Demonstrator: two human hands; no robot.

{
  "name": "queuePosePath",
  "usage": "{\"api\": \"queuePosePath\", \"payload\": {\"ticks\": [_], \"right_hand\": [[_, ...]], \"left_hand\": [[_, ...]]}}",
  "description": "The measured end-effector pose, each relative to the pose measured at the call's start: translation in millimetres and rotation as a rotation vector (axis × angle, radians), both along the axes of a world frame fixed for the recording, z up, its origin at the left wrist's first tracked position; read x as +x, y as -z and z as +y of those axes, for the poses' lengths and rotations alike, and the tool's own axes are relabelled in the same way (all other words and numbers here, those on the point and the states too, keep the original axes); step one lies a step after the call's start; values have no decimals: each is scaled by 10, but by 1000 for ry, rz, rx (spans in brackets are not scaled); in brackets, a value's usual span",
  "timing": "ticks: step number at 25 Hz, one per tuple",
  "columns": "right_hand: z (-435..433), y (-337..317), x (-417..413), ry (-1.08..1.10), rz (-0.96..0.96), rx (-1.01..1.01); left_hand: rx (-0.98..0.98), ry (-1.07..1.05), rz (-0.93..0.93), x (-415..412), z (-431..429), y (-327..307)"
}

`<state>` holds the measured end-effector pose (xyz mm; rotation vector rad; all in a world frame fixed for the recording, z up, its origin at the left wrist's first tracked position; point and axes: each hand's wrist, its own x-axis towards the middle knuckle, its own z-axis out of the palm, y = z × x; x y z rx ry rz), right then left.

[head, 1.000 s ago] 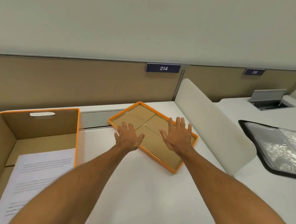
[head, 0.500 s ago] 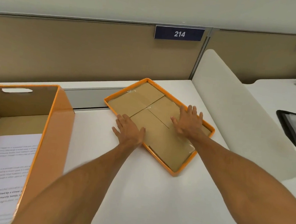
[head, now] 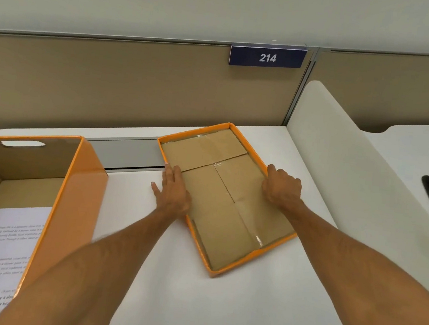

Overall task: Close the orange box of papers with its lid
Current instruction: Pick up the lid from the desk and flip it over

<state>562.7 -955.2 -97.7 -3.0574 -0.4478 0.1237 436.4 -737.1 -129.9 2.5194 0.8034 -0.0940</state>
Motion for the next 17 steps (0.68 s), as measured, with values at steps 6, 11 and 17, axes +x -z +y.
{"api": "queuePosePath", "payload": {"ticks": [6, 11, 17], "right_hand": [[89, -37, 157, 186, 281, 416], [196, -26, 219, 330, 344, 554], [166, -143, 84, 425, 409, 702]], "left_hand": [[-309, -280, -146, -9, 64, -58], [-478, -371, -184, 26, 203, -104], [-697, -284, -431, -144, 373, -396]]}}
